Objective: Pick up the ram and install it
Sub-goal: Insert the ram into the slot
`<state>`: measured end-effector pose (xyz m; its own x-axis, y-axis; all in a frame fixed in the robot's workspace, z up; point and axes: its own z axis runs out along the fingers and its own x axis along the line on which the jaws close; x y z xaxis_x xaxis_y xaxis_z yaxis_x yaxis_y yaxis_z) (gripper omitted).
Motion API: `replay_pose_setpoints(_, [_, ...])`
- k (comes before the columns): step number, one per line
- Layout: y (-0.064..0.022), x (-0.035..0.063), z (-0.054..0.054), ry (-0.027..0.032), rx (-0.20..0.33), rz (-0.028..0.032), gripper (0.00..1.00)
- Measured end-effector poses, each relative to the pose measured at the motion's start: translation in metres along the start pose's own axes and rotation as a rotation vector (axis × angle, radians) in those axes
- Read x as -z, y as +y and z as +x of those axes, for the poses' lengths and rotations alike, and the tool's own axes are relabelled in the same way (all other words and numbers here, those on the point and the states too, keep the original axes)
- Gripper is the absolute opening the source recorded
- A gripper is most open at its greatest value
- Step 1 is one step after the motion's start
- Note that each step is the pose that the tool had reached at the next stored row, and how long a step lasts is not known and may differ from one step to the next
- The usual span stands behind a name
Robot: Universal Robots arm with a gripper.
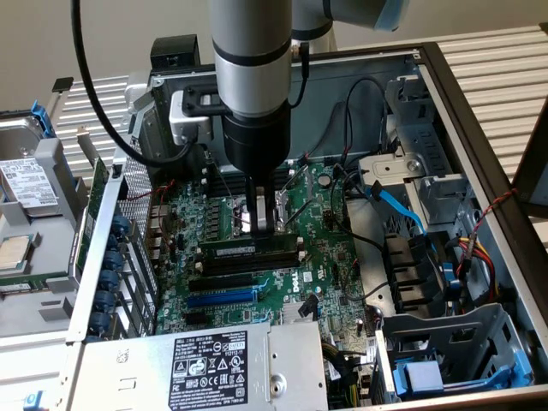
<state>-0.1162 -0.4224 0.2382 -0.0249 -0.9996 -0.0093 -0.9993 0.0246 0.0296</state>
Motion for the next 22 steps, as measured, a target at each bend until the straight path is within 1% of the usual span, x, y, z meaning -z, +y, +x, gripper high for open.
replay_pose_setpoints(9, [0.0000,-0.0009,0.0001,-0.0002,0.000,-0.0017,0.13])
replay_pose_setpoints(22, [-0.0001,-0.0025,0.0008,-0.0003,0.000,-0.0019,0.13])
